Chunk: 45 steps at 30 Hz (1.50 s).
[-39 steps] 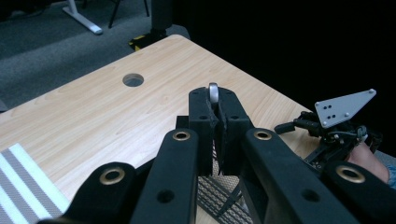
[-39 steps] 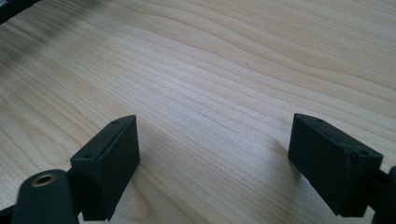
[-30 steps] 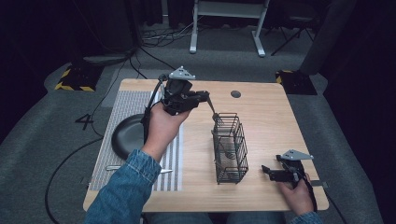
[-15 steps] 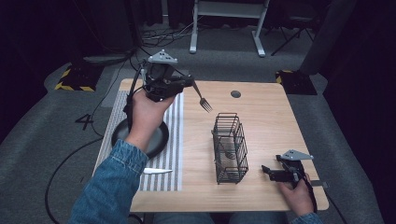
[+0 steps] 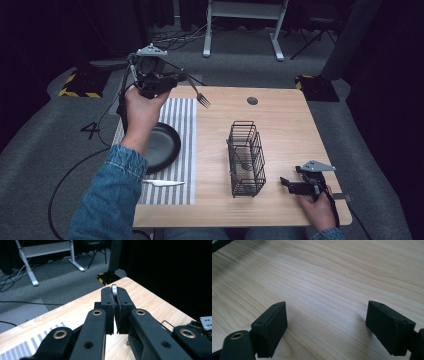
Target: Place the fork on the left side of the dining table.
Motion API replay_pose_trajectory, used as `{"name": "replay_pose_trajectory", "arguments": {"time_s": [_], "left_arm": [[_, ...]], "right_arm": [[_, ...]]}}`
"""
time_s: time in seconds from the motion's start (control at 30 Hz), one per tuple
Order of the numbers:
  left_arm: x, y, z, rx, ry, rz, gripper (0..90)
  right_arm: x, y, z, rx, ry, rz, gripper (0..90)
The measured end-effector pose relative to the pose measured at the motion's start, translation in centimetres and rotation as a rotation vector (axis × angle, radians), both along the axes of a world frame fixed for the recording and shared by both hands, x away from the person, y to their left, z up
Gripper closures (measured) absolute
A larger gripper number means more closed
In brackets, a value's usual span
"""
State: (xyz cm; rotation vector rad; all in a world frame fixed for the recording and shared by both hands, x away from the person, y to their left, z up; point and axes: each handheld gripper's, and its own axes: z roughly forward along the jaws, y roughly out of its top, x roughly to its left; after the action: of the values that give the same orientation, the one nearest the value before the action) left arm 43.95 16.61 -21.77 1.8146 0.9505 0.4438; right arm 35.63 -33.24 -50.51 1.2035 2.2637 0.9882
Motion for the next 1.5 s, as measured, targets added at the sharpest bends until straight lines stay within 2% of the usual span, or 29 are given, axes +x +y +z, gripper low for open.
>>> {"name": "replay_pose_trajectory", "arguments": {"time_s": [0.3,0.33,0.4,0.73,0.83,0.9,0.93,1.23,1.5], "left_arm": [[1.0,1.9,0.1,-0.01,0.011,0.046,86.6],[1.7,2.5,-0.1,-0.042,0.028,0.054,86.6],[2.3,2.9,-0.4,-0.055,0.04,0.069,86.7],[4.5,3.9,-1.8,-0.016,0.077,0.113,86.6],[5.2,4.4,-2.6,-0.015,0.092,0.131,86.6],[6.2,4.8,-3.8,-0.016,0.127,0.156,86.6],[6.2,4.8,-3.8,-0.016,0.127,0.156,86.6],[8.4,5.9,-7.1,0.004,0.209,0.232,86.6],[9.5,6.0,-8.7,0.021,0.248,0.261,86.6]], "right_arm": [[0.0,0.0,0.0,-0.001,0.0,0.001,18.0],[0.0,0.0,0.0,-0.001,-0.001,0.0,18.1],[0.0,0.0,0.0,-0.001,-0.001,0.001,18.1],[0.0,0.0,0.0,0.0,-0.001,-0.002,18.4],[0.0,0.1,0.0,0.001,-0.002,-0.003,18.4],[0.0,0.1,0.0,0.0,-0.001,-0.005,18.5],[0.0,0.1,0.0,0.0,-0.001,-0.005,18.5],[0.0,0.1,0.0,0.002,0.0,-0.006,18.6],[0.0,0.1,0.0,0.002,0.0,-0.007,18.6]]}}
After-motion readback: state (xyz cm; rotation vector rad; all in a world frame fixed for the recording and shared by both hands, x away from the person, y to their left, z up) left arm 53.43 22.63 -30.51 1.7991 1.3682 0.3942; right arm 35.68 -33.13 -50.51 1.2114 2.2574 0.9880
